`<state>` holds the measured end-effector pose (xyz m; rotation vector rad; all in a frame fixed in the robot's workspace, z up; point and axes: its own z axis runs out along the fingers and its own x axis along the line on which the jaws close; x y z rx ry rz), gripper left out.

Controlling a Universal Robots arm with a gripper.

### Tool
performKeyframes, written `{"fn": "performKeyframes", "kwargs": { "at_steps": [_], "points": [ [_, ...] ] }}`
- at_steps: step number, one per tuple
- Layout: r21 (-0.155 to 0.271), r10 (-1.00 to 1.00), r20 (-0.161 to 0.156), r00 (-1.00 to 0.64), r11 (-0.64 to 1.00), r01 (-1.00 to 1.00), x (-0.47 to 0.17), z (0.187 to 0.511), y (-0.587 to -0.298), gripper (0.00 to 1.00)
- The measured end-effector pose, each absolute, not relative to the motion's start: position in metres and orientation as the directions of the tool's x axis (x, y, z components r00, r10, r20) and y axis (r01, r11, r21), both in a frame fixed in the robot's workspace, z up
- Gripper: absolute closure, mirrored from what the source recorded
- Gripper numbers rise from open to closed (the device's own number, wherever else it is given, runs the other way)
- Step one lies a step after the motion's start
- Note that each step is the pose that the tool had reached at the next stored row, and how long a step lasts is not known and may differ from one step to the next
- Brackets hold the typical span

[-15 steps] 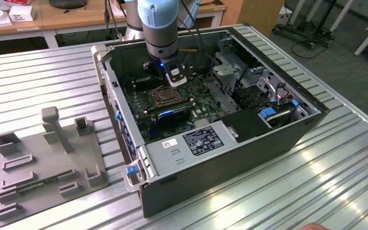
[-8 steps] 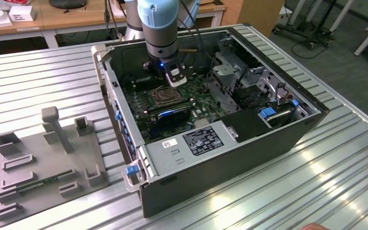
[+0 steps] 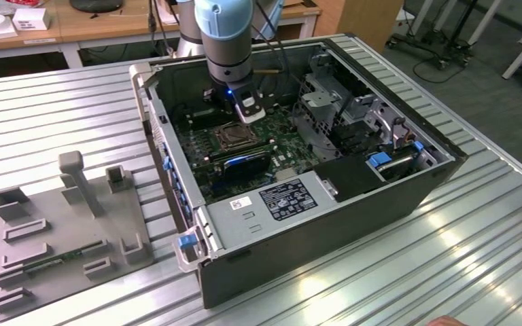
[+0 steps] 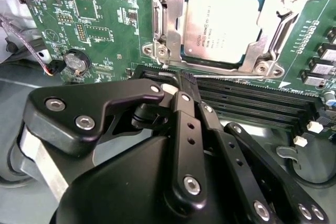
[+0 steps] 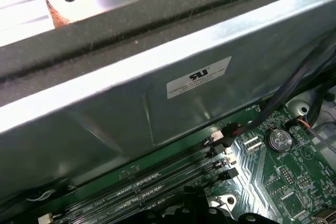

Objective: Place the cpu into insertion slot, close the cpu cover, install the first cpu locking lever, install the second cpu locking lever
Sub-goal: 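Install the first cpu locking lever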

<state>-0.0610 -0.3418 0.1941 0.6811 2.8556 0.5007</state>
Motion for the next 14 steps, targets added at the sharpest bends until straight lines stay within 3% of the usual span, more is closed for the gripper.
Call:
{"fn": "performKeyframes", "kwargs": {
  "at_steps": [14],
  "points": [
    [0.349, 0.462, -0.085, -0.883, 0.844, 0.408, -0.0610, 0.1946, -0.3400, 0.89]
  ]
}}
